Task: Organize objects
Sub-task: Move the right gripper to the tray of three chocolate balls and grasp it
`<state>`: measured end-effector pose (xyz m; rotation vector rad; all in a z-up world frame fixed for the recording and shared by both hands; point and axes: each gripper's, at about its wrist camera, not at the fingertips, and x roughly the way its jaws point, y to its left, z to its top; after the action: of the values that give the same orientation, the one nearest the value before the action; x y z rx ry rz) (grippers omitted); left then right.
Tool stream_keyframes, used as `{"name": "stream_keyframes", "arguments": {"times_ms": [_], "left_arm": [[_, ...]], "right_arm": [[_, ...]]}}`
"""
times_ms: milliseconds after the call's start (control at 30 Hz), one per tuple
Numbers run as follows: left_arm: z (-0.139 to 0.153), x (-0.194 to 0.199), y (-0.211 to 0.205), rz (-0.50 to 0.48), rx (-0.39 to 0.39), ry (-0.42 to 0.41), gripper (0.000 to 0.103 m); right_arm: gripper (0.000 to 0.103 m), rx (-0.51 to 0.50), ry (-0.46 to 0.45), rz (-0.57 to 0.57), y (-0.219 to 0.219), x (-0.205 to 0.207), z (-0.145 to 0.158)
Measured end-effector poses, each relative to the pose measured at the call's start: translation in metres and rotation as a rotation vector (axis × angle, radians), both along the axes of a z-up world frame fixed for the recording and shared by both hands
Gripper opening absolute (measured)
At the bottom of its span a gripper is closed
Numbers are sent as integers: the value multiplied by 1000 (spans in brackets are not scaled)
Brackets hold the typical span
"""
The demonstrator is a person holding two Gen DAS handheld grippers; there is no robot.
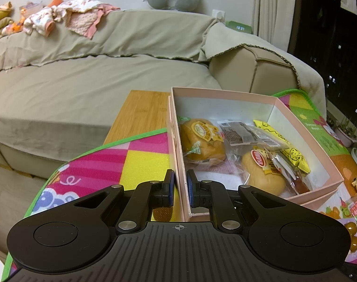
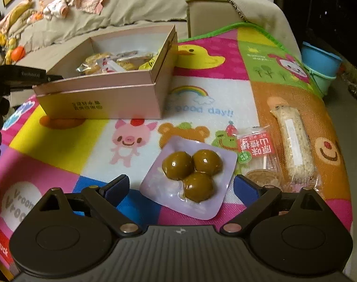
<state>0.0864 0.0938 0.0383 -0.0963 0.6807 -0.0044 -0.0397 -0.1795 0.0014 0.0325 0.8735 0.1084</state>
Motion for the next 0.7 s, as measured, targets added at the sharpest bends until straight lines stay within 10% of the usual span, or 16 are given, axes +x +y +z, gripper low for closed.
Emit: {"name": "stream_keyframes", "arguments": {"times_ms": [700], "left_arm": [[-1,0,0,-1,-2,-1,13]], "right_arm": [[82,-40,-80,156,20,-8,-2]]}}
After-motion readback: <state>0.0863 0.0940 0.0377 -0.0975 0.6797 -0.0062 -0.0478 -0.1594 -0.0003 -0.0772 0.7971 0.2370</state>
